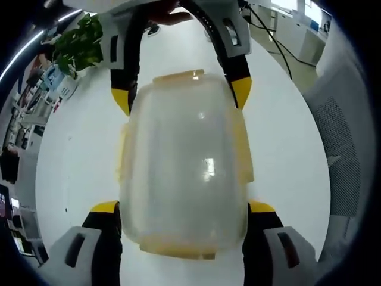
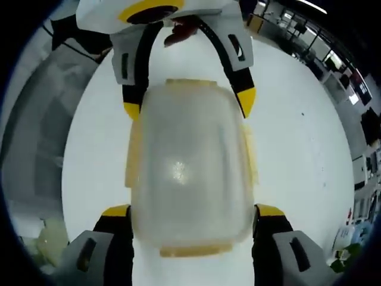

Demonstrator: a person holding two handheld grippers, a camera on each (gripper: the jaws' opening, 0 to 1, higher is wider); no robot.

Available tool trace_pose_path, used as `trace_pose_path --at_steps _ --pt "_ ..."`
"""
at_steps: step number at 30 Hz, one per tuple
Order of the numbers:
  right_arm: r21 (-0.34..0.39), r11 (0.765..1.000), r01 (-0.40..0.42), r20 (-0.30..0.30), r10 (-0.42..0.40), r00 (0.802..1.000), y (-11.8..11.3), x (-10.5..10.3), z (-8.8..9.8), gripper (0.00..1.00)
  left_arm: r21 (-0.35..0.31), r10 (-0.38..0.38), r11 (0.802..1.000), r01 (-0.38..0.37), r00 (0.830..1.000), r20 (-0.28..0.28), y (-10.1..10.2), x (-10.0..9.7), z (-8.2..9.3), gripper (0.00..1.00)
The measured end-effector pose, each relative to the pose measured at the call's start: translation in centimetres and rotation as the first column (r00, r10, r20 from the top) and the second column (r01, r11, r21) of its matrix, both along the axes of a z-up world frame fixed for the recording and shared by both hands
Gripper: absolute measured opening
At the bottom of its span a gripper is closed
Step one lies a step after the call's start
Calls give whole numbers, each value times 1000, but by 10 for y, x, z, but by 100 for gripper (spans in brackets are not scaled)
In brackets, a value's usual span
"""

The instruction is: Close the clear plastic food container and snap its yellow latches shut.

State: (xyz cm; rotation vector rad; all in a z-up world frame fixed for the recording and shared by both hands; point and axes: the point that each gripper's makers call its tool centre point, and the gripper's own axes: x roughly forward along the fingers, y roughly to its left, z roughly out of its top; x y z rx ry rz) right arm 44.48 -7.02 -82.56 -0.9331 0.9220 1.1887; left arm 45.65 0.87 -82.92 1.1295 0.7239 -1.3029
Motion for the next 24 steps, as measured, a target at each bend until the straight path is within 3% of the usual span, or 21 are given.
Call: trace_pose_path --at_steps 13,24 --pt "6 1000 0 1 0 1000 5 -9 0 83 8 13 1000 -13 1000 -1 5 -9 -1 85" --pt "-33 999 -11 -6 11 1000 18 -19 -3 83 15 26 1000 -26 1000 -1 19 -21 -1 85"
